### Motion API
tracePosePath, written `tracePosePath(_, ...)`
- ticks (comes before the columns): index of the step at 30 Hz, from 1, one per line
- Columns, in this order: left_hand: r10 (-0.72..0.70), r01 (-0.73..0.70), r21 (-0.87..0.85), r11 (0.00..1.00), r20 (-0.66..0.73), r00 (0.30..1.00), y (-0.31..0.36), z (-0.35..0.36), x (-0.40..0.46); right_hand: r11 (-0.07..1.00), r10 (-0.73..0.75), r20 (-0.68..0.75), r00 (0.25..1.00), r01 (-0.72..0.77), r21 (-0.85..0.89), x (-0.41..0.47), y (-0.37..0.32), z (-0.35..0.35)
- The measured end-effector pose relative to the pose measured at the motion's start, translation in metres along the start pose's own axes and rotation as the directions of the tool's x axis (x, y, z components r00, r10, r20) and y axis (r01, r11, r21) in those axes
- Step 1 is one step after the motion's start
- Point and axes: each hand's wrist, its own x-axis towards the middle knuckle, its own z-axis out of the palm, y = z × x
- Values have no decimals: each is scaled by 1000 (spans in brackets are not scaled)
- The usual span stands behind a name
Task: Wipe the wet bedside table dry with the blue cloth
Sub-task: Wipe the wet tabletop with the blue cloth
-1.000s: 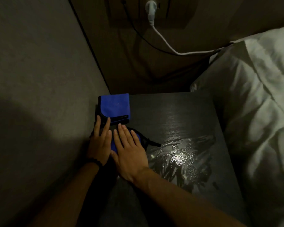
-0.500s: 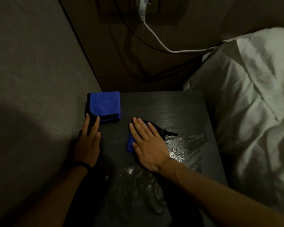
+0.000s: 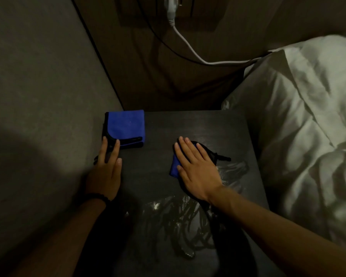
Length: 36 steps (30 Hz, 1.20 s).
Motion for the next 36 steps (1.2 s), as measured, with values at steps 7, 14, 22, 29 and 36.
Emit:
tracePosePath(7,-8,20,135,991,-88,996,8,-1,-3,1000,18,-26,999,-18,-9,0,1,4)
tracePosePath(14,-17,29,164,986,-78,997,3,5,-2,997,73,-51,996,-74,-8,-9,25,3)
tracePosePath(22,-118,121,119,985,-36,992,2,9,1,990,138,-62,988,-138,3,-25,57,-3)
tracePosePath(29,-257,262,73,962,-73,964,11,6,-1,982,187,-75,979,-188,-3,-40,88,0)
tracePosePath(36,-220,230,118,966,-94,971,11,6,-3,954,300,-118,947,-297,45,-54,101,8)
